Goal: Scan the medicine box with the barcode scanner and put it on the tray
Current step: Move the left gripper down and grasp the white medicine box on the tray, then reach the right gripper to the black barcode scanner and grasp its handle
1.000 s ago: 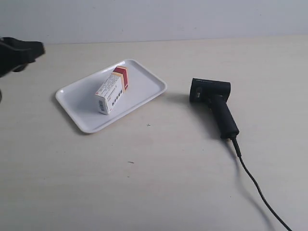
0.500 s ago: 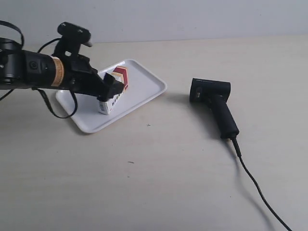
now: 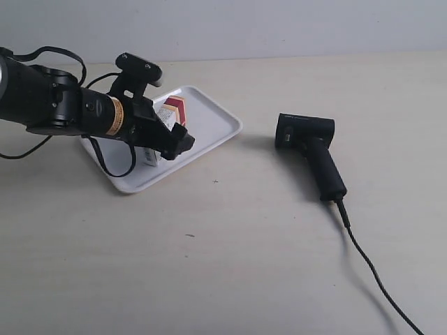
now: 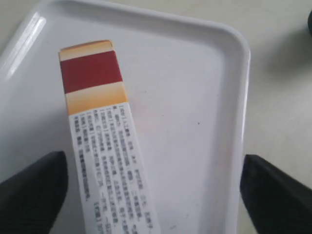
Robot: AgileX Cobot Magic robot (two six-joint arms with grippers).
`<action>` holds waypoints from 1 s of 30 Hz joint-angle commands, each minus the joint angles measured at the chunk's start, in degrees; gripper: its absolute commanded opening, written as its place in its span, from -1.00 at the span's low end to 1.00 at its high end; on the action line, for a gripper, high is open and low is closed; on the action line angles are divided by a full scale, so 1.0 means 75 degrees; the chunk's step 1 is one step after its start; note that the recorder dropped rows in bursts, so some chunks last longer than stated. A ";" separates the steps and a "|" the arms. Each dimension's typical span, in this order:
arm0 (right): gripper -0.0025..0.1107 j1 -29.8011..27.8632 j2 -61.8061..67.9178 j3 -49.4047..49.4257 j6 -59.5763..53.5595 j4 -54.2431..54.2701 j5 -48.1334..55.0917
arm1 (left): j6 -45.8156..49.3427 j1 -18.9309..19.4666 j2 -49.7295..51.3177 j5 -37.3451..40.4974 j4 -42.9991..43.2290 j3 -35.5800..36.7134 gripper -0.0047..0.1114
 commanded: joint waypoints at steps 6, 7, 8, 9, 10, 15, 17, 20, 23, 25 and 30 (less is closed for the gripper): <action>-0.96 -0.0037 0.0028 0.0031 -0.0086 -0.0110 0.0060 | 0.0023 -0.0014 0.0102 0.0421 -0.0033 -0.0143 -0.66; -0.96 -0.0037 0.0028 0.0031 -0.0086 -0.0281 0.0060 | 0.0023 -0.0014 0.0102 0.0461 -0.0033 -0.0143 -0.81; -0.96 -0.0037 0.0028 0.0031 -0.0086 -0.0491 0.0060 | 0.0023 -0.0014 0.0102 0.0479 -0.0007 -0.0143 -0.92; -0.96 -0.0037 0.0050 0.0031 -0.0061 -0.0805 0.0060 | 0.0039 -0.0014 0.0102 0.0500 -0.0007 -0.0143 -0.92; -0.96 -0.0037 0.0134 0.0031 0.0146 -0.1189 0.0060 | 0.0039 -0.0014 0.0102 0.0500 -0.0007 -0.0143 -0.92; -0.96 -0.0037 0.1821 -0.0668 0.2408 -0.4075 0.0067 | 0.0039 -0.0014 0.0102 0.0500 -0.0007 -0.0143 -0.92; -0.96 -0.0037 0.2993 -0.0995 0.3615 -0.5402 -0.0169 | 0.0039 -0.0014 0.0102 0.0500 0.0010 -0.0143 -0.92; -0.96 -0.0037 0.5183 -0.1530 0.4916 -0.7152 -0.1071 | 0.0039 -0.0014 0.0102 0.0500 0.0010 -0.0143 -0.92; -0.96 -0.0037 0.7077 -0.2185 0.5437 -0.8051 -0.2442 | 0.0039 -0.0014 0.0102 0.0500 0.0010 -0.0143 -0.92; -0.96 0.0042 0.8174 -0.2707 0.5512 -0.8297 -0.2609 | 0.0039 -0.0014 0.0102 0.0500 0.0010 -0.0143 -0.92; -0.96 0.0983 0.9928 -0.3979 0.6261 -0.8922 -0.1662 | 0.0039 -0.0014 0.0102 0.0500 0.0010 -0.0143 -0.92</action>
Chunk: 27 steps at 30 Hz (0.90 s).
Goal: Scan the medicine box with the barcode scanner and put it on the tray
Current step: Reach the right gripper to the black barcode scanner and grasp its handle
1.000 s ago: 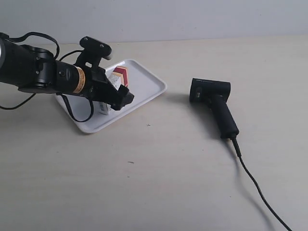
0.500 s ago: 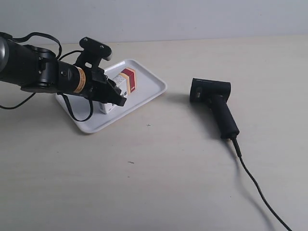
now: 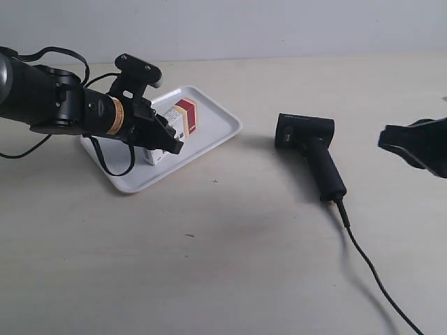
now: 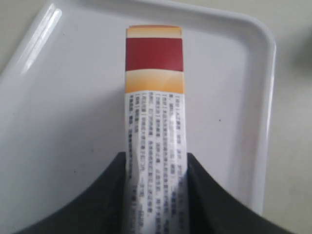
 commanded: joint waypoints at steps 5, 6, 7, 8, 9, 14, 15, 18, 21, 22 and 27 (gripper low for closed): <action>-0.96 0.1725 0.1748 -0.2060 0.3898 -0.3453 0.2055 | 0.0024 -0.0014 -0.0017 0.0128 0.0010 -0.0020 -0.92; -0.95 0.1797 0.1793 -0.2211 0.4532 -0.4085 0.1881 | 0.0024 -0.0014 -0.0017 0.0128 0.0010 -0.0020 -0.92; -0.93 0.1899 0.1809 -0.2412 0.5262 -0.4297 0.1598 | 0.0024 -0.0014 -0.0017 0.0128 0.0010 -0.0020 -0.92; -0.89 0.2004 0.1837 -0.2540 0.5359 -0.4297 0.1499 | 0.0042 -0.0014 -0.0017 0.0128 0.0008 -0.0020 -0.92; -0.85 0.2105 0.1837 -0.2675 0.5245 -0.4297 0.1499 | 0.0042 -0.0014 -0.0017 0.0128 0.0008 -0.0020 -0.92; -0.52 0.2385 0.1884 -0.2872 0.5226 -0.4297 0.2602 | 0.0042 -0.0014 -0.0017 0.0128 0.0008 -0.0020 -0.92; -0.45 0.2366 0.1884 -0.2872 0.5212 -0.4297 0.2647 | 0.0042 -0.0014 -0.0017 0.0128 0.0008 -0.0020 -0.92; -0.26 0.2366 0.1884 -0.2872 0.4754 -0.4297 0.2684 | 0.0042 -0.0014 -0.0017 0.0128 0.0008 -0.0020 -0.92; -0.10 0.2366 0.1884 -0.2872 0.4754 -0.4297 0.2660 | 0.0042 -0.0014 -0.0017 0.0128 0.0008 -0.0020 -0.92; -0.04 0.2366 0.1884 -0.2872 0.4754 -0.4297 0.2698 | 0.0042 -0.0014 -0.0017 0.0128 0.0008 -0.0020 -0.92; 0.22 0.2366 0.1884 -0.2872 0.4754 -0.4297 0.2850 | 0.0042 -0.0030 -0.0017 0.0032 0.0008 -0.0020 -0.92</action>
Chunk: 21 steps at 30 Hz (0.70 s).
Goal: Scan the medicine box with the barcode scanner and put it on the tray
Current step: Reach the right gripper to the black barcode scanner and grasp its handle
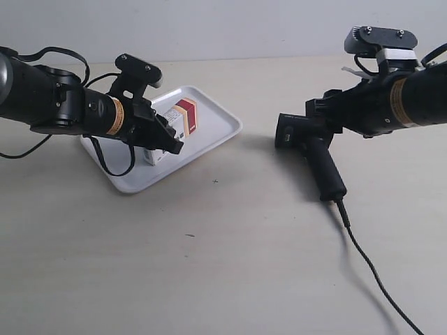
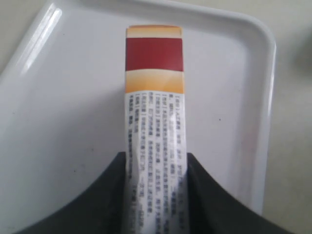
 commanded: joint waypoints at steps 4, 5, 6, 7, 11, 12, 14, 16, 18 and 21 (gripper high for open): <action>0.36 0.0007 0.0000 -0.0048 -0.0091 -0.0031 0.0160 | 0.0028 -0.0030 -0.0017 -0.0041 0.0008 -0.0020 -0.92; 0.37 0.0007 0.0000 -0.0048 -0.0091 -0.0031 0.0160 | 0.0028 -0.0030 -0.0017 -0.0041 0.0008 -0.0020 -0.92; 0.37 0.0007 0.0000 -0.0048 -0.0091 -0.0031 0.0160 | 0.0028 -0.0030 -0.0017 -0.0041 0.0008 -0.0020 -0.92; 0.37 0.0007 0.0000 -0.0048 -0.0091 -0.0031 0.0160 | 0.0028 -0.0030 -0.0017 -0.0041 0.0008 -0.0020 -0.92; 0.37 -0.0035 -0.0084 0.0003 -0.0131 -0.0031 0.0045 | 0.0028 -0.0030 -0.0017 -0.0041 0.0008 -0.0020 -0.92; 0.37 -0.0019 -0.0118 0.0040 -0.0345 -0.0031 0.0144 | 0.0028 -0.0030 -0.0017 -0.0053 0.0008 -0.0020 -0.92; 0.37 -0.0019 -0.0174 0.0040 -0.0607 0.0276 0.0027 | 0.0028 -0.0030 -0.0017 -0.0053 0.0008 -0.0020 -0.92; 0.37 -0.0019 -0.0268 0.0040 -0.0607 0.0204 -0.0253 | 0.0028 -0.0030 -0.0017 -0.0053 0.0008 -0.0020 -0.92; 0.37 -0.0019 -0.0268 0.0126 -0.1497 0.1298 -0.0307 | 0.0028 -0.0030 -0.0017 -0.0053 0.0008 -0.0020 -0.92; 0.37 0.0440 -0.0268 0.0339 -0.6791 0.6504 0.1101 | 0.0028 -0.0030 -0.0017 -0.0044 0.0008 -0.0020 -0.92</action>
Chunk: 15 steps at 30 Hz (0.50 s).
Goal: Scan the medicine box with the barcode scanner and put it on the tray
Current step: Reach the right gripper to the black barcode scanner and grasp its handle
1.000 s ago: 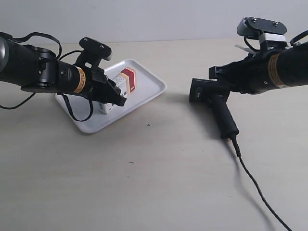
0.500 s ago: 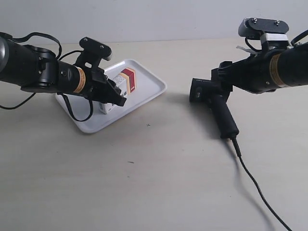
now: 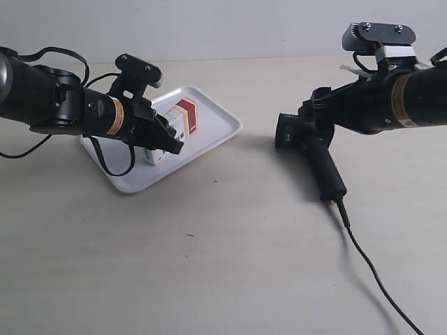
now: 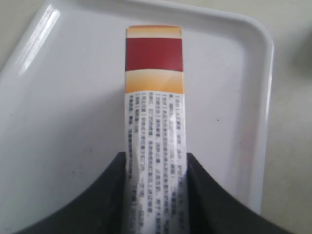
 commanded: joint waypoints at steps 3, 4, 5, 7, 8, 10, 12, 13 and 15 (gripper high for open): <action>0.37 0.0904 -0.0086 -0.0095 -0.7015 0.7014 0.2534 | 0.0014 -0.0030 -0.0017 -0.0006 0.0008 -0.0020 -0.92; 0.37 0.1026 -0.0066 -0.0237 -0.7018 0.7050 0.2547 | 0.0014 -0.0030 -0.0017 -0.0006 0.0008 -0.0020 -0.92; 0.37 0.1029 0.0008 -0.0400 -0.6990 0.7050 0.2588 | 0.0014 -0.0030 -0.0017 -0.0006 0.0008 -0.0020 -0.92; 0.37 0.1029 0.0263 -0.0768 -0.6990 0.7106 0.2966 | 0.0014 -0.0030 -0.0017 -0.0006 0.0008 -0.0020 -0.92; 0.37 0.1029 0.0391 -0.0897 -0.6990 0.7165 0.3164 | 0.0014 -0.0030 -0.0017 -0.0006 0.0008 -0.0020 -0.92; 0.37 0.1029 0.0726 -0.1207 -0.7005 0.7212 0.3411 | 0.0014 -0.0030 -0.0017 -0.0006 0.0008 -0.0020 -0.92; 0.37 0.1029 0.1051 -0.1521 -0.7023 0.7190 0.3897 | 0.0014 -0.0030 -0.0017 -0.0006 0.0008 -0.0020 -0.92; 0.37 0.1029 0.1145 -0.1642 -0.7002 0.7190 0.4063 | 0.0014 -0.0030 -0.0017 -0.0006 0.0008 -0.0020 -0.92; 0.37 0.1029 0.1323 -0.1774 -0.7002 0.7212 0.4172 | 0.0014 -0.0030 -0.0017 -0.0006 0.0008 -0.0020 -0.92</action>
